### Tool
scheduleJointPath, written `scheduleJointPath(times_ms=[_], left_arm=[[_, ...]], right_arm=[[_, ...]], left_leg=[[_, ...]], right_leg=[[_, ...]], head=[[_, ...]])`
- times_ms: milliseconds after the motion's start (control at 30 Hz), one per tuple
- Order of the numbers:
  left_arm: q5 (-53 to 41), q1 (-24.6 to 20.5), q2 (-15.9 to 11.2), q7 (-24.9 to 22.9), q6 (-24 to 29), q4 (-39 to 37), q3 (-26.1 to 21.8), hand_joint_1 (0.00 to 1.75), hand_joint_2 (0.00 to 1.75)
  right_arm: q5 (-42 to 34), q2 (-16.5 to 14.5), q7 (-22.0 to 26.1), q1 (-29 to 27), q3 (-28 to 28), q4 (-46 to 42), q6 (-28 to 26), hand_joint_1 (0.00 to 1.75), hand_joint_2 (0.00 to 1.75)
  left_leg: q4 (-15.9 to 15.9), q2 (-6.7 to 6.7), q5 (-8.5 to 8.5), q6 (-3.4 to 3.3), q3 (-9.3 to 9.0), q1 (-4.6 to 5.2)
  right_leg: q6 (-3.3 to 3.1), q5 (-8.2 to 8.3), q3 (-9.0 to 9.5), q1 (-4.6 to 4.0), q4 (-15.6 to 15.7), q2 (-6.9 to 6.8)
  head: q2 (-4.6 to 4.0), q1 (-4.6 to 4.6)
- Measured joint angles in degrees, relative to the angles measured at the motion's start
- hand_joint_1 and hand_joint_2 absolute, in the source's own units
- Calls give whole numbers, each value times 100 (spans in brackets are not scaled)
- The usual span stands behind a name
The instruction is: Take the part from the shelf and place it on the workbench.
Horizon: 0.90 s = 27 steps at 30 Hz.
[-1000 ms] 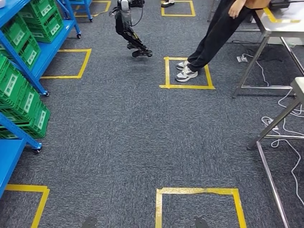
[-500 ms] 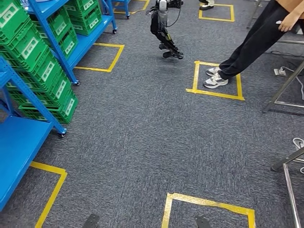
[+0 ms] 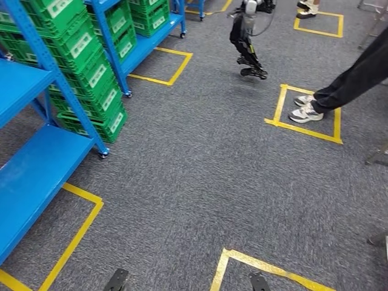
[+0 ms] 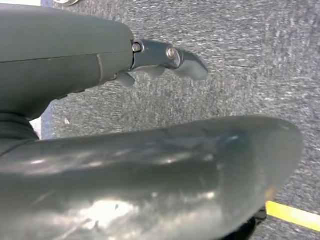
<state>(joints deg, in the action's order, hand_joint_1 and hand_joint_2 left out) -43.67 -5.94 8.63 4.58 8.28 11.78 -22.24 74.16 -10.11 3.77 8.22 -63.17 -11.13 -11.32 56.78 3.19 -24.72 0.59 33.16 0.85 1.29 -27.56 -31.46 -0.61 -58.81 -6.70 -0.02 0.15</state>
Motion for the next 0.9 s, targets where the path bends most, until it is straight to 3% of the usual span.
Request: scheduleJointPath(times_ms=[33,100,167,233,267,300,333,400,467,500,533,567,600,667,733,767,833,900], left_arm=[[0,10,-1,-1,-1,0,-3,0,0],[-1,16,-1,-3,-2,0,-9,0,0],[-4,4,4,-4,-2,0,-12,0,0],[-7,6,7,-6,-2,0,-15,0,0],[-7,12,5,-8,-2,0,-17,0,0],[-7,16,5,-9,-3,0,-20,0,0],[-7,15,5,-10,-4,0,-21,0,0],[-7,5,5,-10,-8,0,-23,0,0],[-8,6,1,-10,-9,0,-25,0,0],[-8,15,-1,-10,-9,0,-25,0,0],[-8,28,-3,-10,-9,0,-26,0,0],[-7,37,-4,-11,-9,0,-26,0,0],[-7,37,-5,-11,-9,0,-27,0,0],[-8,19,-1,-11,-9,0,-27,0,0],[-9,16,2,-11,-8,-1,-27,0,0],[-10,26,3,-11,-5,-1,-27,0,0],[-19,42,2,-12,3,-1,-28,0,0],[-35,31,5,-12,17,0,-29,0,0]], right_arm=[[1,1,-1,11,0,0,2,0,0],[2,1,1,25,0,0,6,0,0],[3,1,-1,12,0,0,12,0,0],[3,1,-6,-14,0,1,18,0,0],[3,1,-8,-22,0,1,19,0,0],[3,2,-8,-25,0,1,20,0,0],[3,3,-8,-24,0,0,20,0,0],[3,3,-9,-20,0,1,23,0,0],[2,2,-13,-15,1,2,31,0,0],[1,0,-16,-15,1,3,35,0,0],[0,-2,-19,-14,1,3,38,0,0],[-1,-4,-21,-15,0,4,40,0,0],[0,-6,-20,-19,0,4,41,0,0],[-1,-7,-18,-39,0,4,44,0,0],[-5,-5,-20,-63,0,4,47,0,0],[-9,-5,-20,-67,0,4,51,0,0],[-26,-5,-10,-68,0,4,59,0,0],[-49,-5,7,-73,-1,4,63,0,0]], left_leg=[[-17,-64,15,-26,-1,-11],[-45,-193,45,-83,-12,-49],[-48,-328,59,-117,-10,-72],[-47,-480,64,-123,-9,-77],[-45,-559,66,-118,-11,-79],[-41,-639,70,-108,-14,-86],[-33,-721,72,-89,-16,-96],[-1,-862,72,-26,5,-101],[-4,-965,94,53,44,-103],[-18,-1011,116,88,60,-113],[-24,-987,121,119,73,-119],[26,-882,79,146,104,-117],[192,-732,-38,166,184,-112],[867,-448,-426,197,503,-102],[1550,-396,-694,210,816,-105],[1640,-393,-677,206,845,-104],[1163,-323,-366,174,560,-94],[399,-29,-87,112,133,-51]], right_leg=[[32,-22,2,7,-15,15],[99,-213,-113,33,-304,266],[146,-559,-459,59,-1031,562],[167,-717,-777,66,-1621,637],[171,-635,-805,70,-1621,646],[172,-451,-719,78,-1389,667],[180,-222,-543,97,-992,733],[175,49,-210,143,-267,973],[113,72,-107,149,-47,1082],[60,93,-107,143,-44,1027],[18,109,-105,138,-39,975],[-25,124,-108,136,-30,920],[-62,135,-111,136,-20,855],[-107,135,-125,116,-15,706],[-120,129,-139,97,-16,539],[-122,127,-142,91,-16,463],[-118,121,-130,83,-16,328],[-87,99,-111,57,-26,216]], head=[[0,7],[0,30],[1,63],[1,78],[1,81],[1,80],[1,81],[2,84],[1,83],[1,81],[0,80],[1,67],[1,47],[1,9],[1,6],[0,5],[0,4],[1,-2]])
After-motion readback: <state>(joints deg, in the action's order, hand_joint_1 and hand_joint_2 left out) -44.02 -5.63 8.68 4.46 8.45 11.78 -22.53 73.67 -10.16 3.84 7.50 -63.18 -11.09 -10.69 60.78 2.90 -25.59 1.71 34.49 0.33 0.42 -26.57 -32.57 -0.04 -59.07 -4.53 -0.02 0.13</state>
